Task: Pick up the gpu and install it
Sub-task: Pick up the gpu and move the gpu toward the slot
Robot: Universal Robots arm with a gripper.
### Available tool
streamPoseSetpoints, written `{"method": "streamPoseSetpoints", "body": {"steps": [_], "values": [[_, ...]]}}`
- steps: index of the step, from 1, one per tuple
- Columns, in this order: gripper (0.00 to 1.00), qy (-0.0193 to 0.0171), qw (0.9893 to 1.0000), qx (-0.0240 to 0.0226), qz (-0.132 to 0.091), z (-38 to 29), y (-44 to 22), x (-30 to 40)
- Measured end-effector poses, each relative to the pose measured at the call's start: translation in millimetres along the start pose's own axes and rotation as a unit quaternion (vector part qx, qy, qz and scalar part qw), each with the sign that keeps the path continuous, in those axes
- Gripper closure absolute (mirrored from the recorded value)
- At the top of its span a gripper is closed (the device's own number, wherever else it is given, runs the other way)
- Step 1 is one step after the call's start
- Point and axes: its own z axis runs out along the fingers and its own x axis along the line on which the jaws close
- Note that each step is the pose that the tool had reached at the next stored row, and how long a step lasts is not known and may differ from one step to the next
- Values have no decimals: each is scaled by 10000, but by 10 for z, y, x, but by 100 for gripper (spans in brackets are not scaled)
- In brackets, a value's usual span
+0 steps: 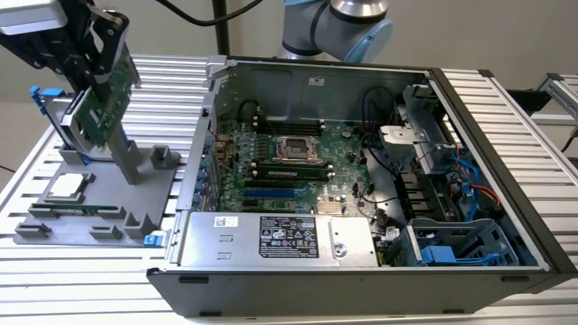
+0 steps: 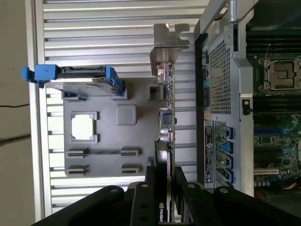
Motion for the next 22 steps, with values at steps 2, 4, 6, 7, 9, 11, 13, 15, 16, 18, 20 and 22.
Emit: {"method": "streamPoseSetpoints", "body": {"steps": [2,4,6,7,9,11,13,15,16,18,20,22], "values": [[100,0,10000,0,0,-26,1,0],[100,0,10000,0,0,-53,3,-1],[100,-1,10000,-1,0,-77,4,-1],[100,-1,10000,-1,0,-84,4,-2],[100,-4,10000,-1,0,-85,4,-2],[100,-7,10000,-1,-1,-87,4,-3],[100,-7,10000,0,-1,-88,5,-9],[100,-8,10000,-1,0,-86,6,-32],[100,-8,10000,-1,0,-86,7,-49],[100,-8,10000,0,0,-85,9,-86],[100,-8,10000,0,0,-84,11,-127],[100,-8,10000,-1,-1,-82,12,-166]]}}
